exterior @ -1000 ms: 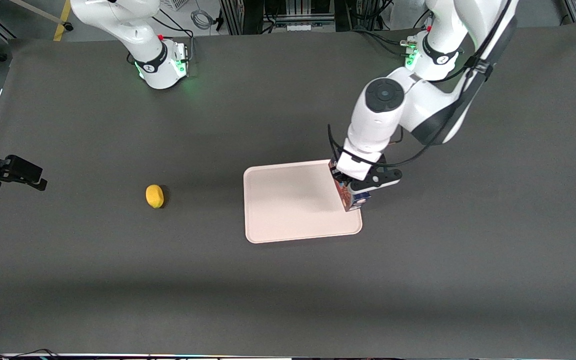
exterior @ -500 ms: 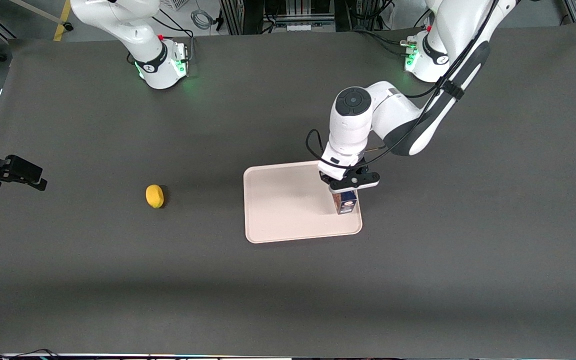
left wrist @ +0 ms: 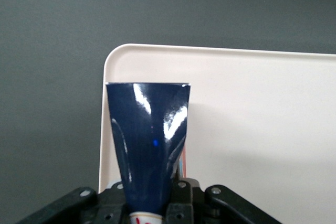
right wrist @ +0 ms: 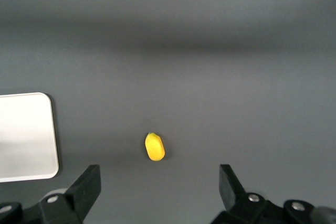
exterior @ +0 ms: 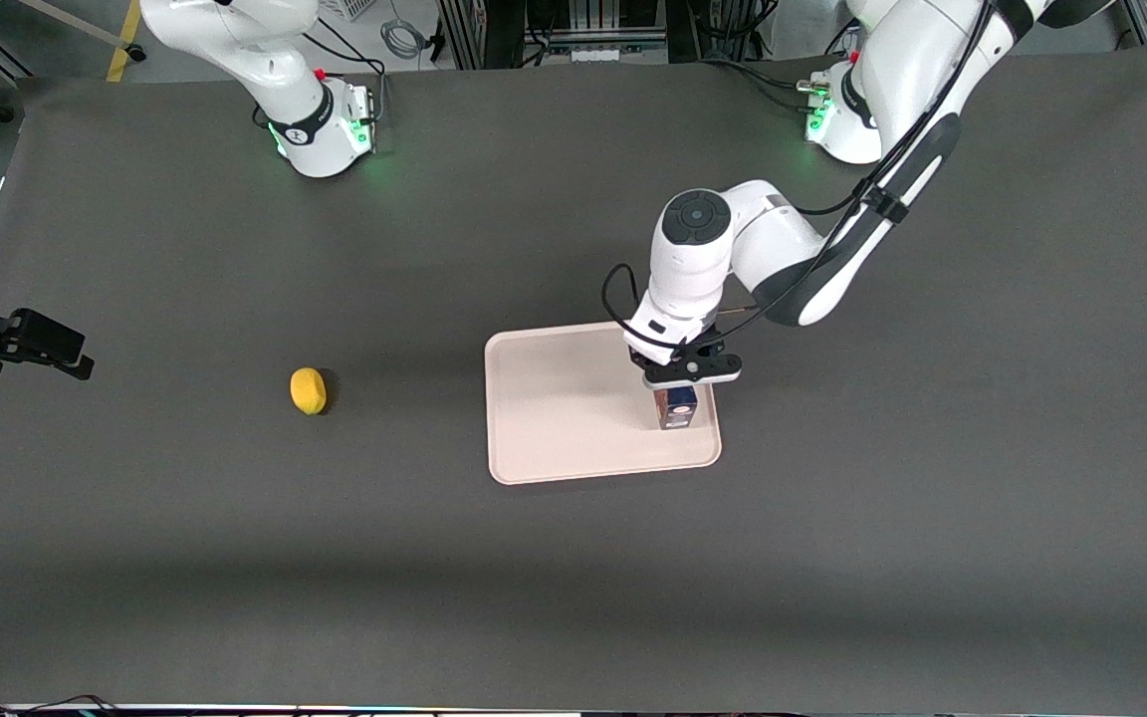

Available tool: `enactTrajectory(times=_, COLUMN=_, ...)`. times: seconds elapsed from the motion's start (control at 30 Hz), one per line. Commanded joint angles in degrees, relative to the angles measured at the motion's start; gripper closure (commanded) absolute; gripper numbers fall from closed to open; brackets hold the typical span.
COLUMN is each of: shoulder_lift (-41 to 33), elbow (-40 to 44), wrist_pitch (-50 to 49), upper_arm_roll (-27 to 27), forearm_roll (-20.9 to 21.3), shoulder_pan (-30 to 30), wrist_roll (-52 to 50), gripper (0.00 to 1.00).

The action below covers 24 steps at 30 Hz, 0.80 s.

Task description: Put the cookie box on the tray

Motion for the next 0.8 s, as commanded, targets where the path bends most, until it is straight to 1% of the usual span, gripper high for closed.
enactTrajectory(times=0.0, shoulder_lift=1.56, elbow=0.91, wrist_pitch=0.40, upper_arm_roll=-0.22, forearm_roll=2.49, shoulder_pan=0.22, wrist_roll=0.65, gripper=0.89)
enactTrajectory(times=0.2, shoulder_lift=2.09, elbow=0.82, wrist_pitch=0.40, upper_arm_roll=0.04, forearm_roll=3.55, shoulder_pan=0.22, wrist_roll=0.56, gripper=0.89)
enactTrajectory(times=0.3, shoulder_lift=2.70, elbow=0.82, wrist_pitch=0.49, upper_arm_roll=0.04, forearm_roll=5.13, shoulder_pan=0.22, wrist_roll=0.04, gripper=0.89)
enactTrajectory(times=0.5, shoulder_lift=3.58, elbow=0.82, wrist_pitch=0.58, upper_arm_roll=0.22, forearm_roll=6.62, shoulder_pan=0.22, wrist_roll=-0.14, gripper=0.89)
enactTrajectory(times=0.6, shoulder_lift=3.58, elbow=0.82, wrist_pitch=0.58, upper_arm_roll=0.22, forearm_roll=6.80, shoulder_pan=0.49, wrist_roll=-0.32, gripper=0.87)
enactTrajectory(times=0.63, shoulder_lift=3.58, elbow=0.91, wrist_pitch=0.58, upper_arm_roll=0.22, forearm_roll=6.80, shoulder_pan=0.49, wrist_roll=-0.32, gripper=0.83)
enactTrajectory(times=0.67, shoulder_lift=3.76, elbow=0.91, wrist_pitch=0.58, upper_arm_roll=0.22, forearm_roll=6.80, shoulder_pan=0.49, wrist_roll=-0.32, gripper=0.74)
enactTrajectory(times=0.7, shoulder_lift=4.02, elbow=0.91, wrist_pitch=0.58, upper_arm_roll=0.30, forearm_roll=6.80, shoulder_pan=0.49, wrist_roll=-0.32, gripper=0.63)
enactTrajectory(times=0.77, shoulder_lift=4.29, elbow=1.00, wrist_pitch=0.84, upper_arm_roll=0.30, forearm_roll=6.89, shoulder_pan=0.57, wrist_roll=-0.32, gripper=0.46)
